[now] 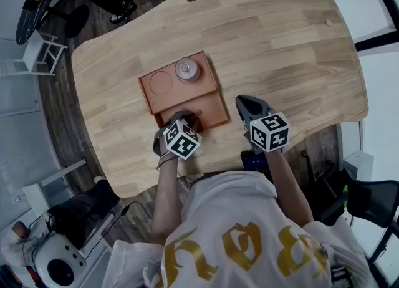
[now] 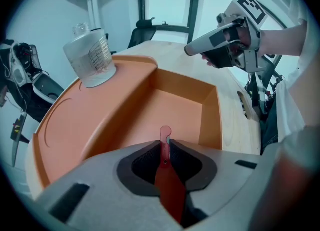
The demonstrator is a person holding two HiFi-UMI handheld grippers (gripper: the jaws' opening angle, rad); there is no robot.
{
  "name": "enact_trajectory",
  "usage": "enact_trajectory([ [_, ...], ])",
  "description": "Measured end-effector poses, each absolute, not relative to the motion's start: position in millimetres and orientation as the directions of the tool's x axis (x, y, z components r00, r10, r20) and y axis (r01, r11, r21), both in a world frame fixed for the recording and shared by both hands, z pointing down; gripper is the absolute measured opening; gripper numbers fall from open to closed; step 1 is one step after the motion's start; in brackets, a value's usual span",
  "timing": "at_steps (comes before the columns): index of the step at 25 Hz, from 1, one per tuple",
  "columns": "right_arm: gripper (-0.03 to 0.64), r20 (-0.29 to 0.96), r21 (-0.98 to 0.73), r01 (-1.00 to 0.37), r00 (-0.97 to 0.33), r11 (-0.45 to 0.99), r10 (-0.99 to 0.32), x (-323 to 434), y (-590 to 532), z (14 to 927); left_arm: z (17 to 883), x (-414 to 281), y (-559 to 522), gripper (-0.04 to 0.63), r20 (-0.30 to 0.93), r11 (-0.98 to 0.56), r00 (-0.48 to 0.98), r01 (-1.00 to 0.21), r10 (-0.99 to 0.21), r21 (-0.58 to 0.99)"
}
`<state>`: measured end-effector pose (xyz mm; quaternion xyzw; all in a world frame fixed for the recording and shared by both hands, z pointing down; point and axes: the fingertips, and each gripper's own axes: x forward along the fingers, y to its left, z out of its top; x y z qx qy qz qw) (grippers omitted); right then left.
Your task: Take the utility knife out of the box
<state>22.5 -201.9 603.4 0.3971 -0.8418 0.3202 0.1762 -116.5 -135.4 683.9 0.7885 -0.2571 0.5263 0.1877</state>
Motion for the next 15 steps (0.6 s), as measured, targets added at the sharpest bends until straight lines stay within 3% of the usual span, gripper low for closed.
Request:
enact_trajectory([
  [15, 0.012, 0.513, -0.383, -0.766, -0.641, 0.516, -0.571, 24, -196, 578, 652, -113, -137, 0.06, 0.874, -0.717, 0.372, -0.696, -0.313, 0.04],
])
